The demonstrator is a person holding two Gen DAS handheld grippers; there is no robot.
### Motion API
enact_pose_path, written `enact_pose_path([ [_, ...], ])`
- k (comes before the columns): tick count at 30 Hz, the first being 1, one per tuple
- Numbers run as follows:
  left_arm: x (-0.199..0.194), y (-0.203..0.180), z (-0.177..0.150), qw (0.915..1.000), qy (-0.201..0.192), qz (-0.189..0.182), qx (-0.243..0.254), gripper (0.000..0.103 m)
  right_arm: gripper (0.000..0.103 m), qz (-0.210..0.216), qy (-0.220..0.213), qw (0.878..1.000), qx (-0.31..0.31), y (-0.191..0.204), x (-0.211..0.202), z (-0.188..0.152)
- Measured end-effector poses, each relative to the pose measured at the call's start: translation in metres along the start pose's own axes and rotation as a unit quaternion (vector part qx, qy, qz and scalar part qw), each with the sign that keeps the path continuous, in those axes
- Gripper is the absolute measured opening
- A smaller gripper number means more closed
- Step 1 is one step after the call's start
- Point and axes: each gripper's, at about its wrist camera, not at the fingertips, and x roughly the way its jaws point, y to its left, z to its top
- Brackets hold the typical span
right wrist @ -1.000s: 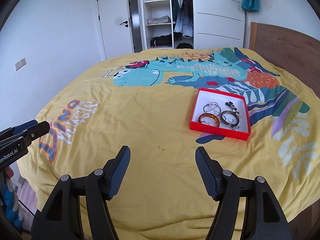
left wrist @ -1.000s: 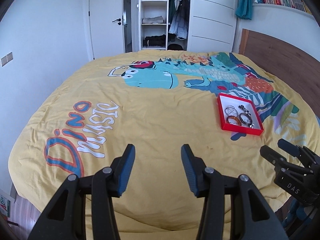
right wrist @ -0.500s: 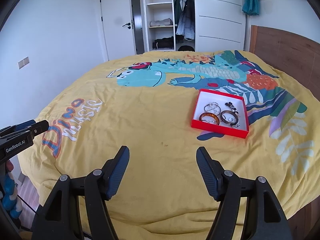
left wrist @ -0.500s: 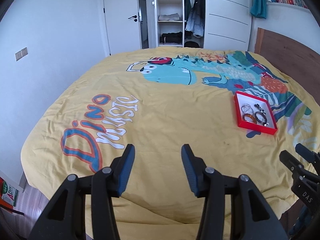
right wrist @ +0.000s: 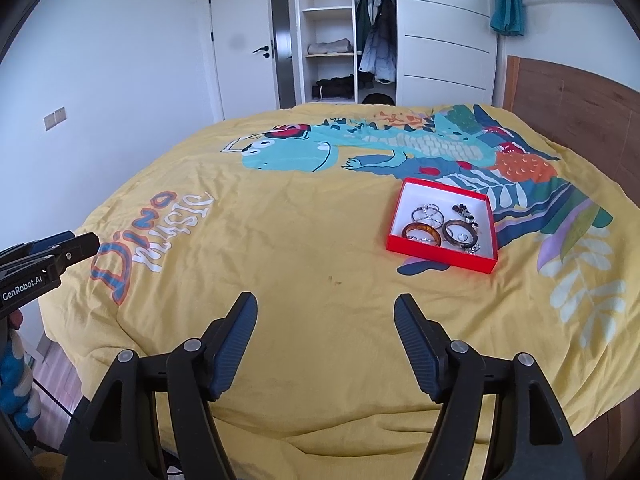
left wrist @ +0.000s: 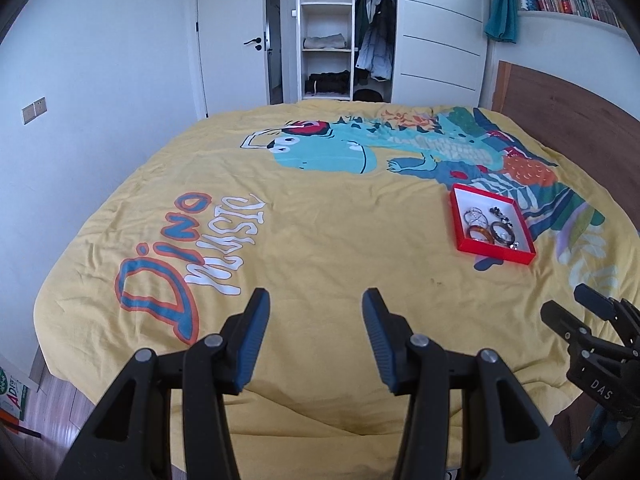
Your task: Organize jewelry
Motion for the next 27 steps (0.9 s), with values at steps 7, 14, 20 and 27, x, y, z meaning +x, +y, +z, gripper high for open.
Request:
enact_pose_path([
  [7, -0.008, -0.001, -0.002, 1.0, -0.007, -0.002, 0.004, 0.046, 0.071, 0.002, 0.0, 1.0, -0.005, 0.007, -0.006, -0.004],
  [14, -0.01, -0.001, -0.003, 1.0, -0.007, -0.005, 0.003, 0.046, 0.071, 0.002, 0.0, 1.0, -0.007, 0.007, -0.007, -0.004],
  [20, -0.013, -0.002, -0.003, 0.9999, -0.008, -0.013, 0.005, 0.046, 0.071, 0.004, 0.004, 1.0, -0.011, 0.008, -0.007, -0.006],
  [27, -0.009, -0.001, -0.004, 0.9997, -0.007, -0.021, 0.006, 0.046, 0.071, 0.004, 0.005, 1.0, -0.013, 0.011, -0.007, -0.006],
])
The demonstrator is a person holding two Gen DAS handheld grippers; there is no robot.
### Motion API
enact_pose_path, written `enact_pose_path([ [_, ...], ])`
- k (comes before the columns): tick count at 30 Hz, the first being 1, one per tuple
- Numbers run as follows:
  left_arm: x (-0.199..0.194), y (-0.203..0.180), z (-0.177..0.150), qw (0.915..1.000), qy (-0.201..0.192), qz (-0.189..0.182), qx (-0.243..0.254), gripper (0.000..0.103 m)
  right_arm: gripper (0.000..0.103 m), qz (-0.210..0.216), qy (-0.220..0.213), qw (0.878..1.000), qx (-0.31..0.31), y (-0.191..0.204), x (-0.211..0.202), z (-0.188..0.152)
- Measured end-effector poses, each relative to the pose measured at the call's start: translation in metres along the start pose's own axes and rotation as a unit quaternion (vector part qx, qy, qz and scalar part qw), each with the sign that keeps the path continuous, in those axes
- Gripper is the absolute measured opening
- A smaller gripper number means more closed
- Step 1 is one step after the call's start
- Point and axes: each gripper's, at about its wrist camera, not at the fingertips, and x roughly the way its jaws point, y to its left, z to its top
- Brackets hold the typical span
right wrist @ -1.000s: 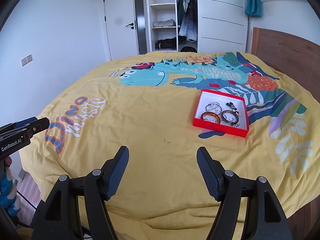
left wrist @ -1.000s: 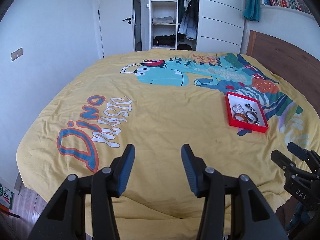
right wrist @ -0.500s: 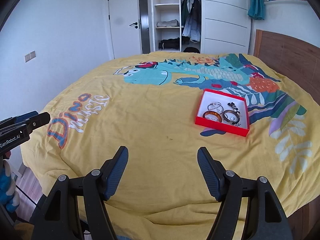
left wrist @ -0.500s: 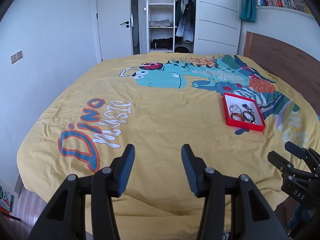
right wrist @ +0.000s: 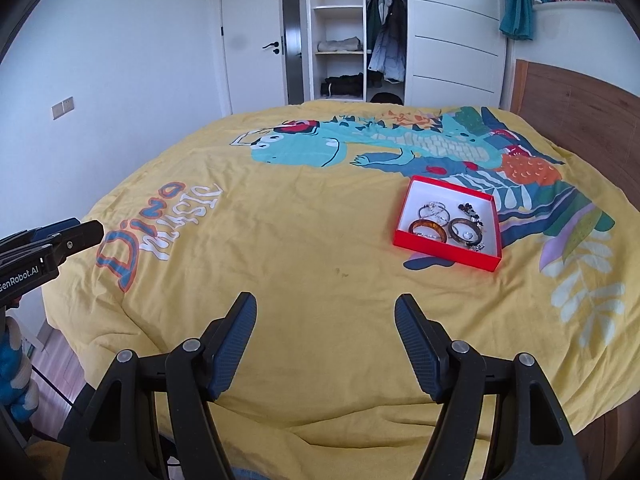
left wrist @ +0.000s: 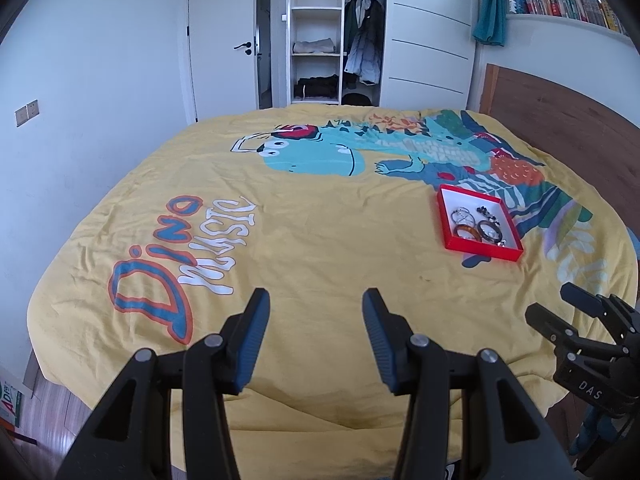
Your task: Organize jewelry
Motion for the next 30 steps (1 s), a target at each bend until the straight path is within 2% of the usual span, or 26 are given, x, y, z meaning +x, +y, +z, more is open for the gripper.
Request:
enact_pose_path([
  [30, 0.007, 0.0021, -0.0066, 1.0, 0.009, -0.003, -0.003, 0.047, 0.071, 0.0, 0.002, 1.0, 0.001, -0.0054, 0.0012, -0.0035],
])
